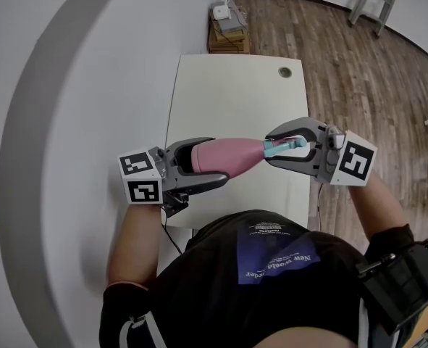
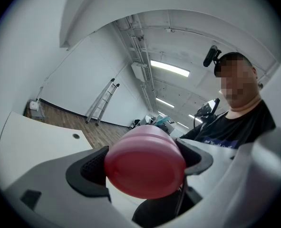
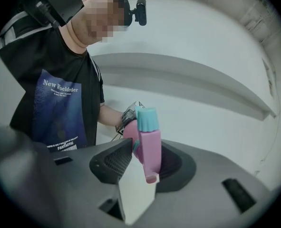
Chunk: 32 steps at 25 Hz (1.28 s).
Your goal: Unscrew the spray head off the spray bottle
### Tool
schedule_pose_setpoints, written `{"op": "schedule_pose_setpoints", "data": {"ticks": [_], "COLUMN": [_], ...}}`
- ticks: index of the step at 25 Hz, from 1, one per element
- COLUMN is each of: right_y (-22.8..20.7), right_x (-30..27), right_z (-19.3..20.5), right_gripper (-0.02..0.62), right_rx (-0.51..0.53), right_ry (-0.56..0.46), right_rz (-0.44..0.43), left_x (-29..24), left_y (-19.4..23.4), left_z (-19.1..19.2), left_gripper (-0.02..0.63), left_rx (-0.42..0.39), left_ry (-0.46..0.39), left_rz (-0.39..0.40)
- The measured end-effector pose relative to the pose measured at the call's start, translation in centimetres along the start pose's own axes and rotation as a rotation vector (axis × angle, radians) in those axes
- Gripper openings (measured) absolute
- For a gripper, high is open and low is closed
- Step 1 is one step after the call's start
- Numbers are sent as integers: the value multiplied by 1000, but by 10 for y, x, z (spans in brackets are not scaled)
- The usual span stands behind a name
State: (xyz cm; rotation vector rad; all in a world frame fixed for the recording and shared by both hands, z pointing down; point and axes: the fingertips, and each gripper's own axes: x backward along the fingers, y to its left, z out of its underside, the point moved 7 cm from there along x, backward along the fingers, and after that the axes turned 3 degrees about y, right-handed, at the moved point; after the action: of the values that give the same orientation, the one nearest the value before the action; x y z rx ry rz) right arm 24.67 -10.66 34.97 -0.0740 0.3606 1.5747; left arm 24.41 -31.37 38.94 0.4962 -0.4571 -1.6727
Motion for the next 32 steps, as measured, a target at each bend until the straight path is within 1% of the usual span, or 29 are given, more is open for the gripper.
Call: {"op": "schedule_pose_setpoints", "data": {"ticks": [3,6,8,9,11,13,16,20,23,28,29,30,32], "right_y": [16,18,18,18,19,22,26,25,27,31,32,33,35], "right_x": [3,3,2,2,2,4,7,6,5,4,4,4,3], "right_z": [-4,0,6,7,3,-3,-3,-7,-7,-11,-11,-13,-18], "right_gripper": [123,120,120,120,118,118,118,118,118,118,118,118,118], "right_rx": [-2,-48,-56,-50,-24,23,136,261,307,343,369,417,552], "right_ry": [15,22,19,14,9,35,120,156,165,161,169,188,249], "right_rz": [-32,-56,-66,-64,-51,-36,-34,-23,-19,-29,-24,-12,18], "left_x": [1,1,-1,-1,1,3,1,0,-1,-1,-1,-2,-4], "left_y": [-20,-25,-22,-19,-15,-14,-8,2,6,10,12,14,21], "left_z": [3,2,3,3,3,5,10,11,13,15,16,18,23], "left_gripper": [443,443,443,443,443,443,443,443,443,443,443,443,444], "left_rx": [-52,-110,-120,-104,-33,55,149,263,341,441,467,512,645], "left_ry": [21,37,34,26,-1,-37,-78,-116,-136,-146,-149,-158,-201], "left_rz": [-19,-51,-56,-49,-18,25,73,122,148,183,191,199,229]}}
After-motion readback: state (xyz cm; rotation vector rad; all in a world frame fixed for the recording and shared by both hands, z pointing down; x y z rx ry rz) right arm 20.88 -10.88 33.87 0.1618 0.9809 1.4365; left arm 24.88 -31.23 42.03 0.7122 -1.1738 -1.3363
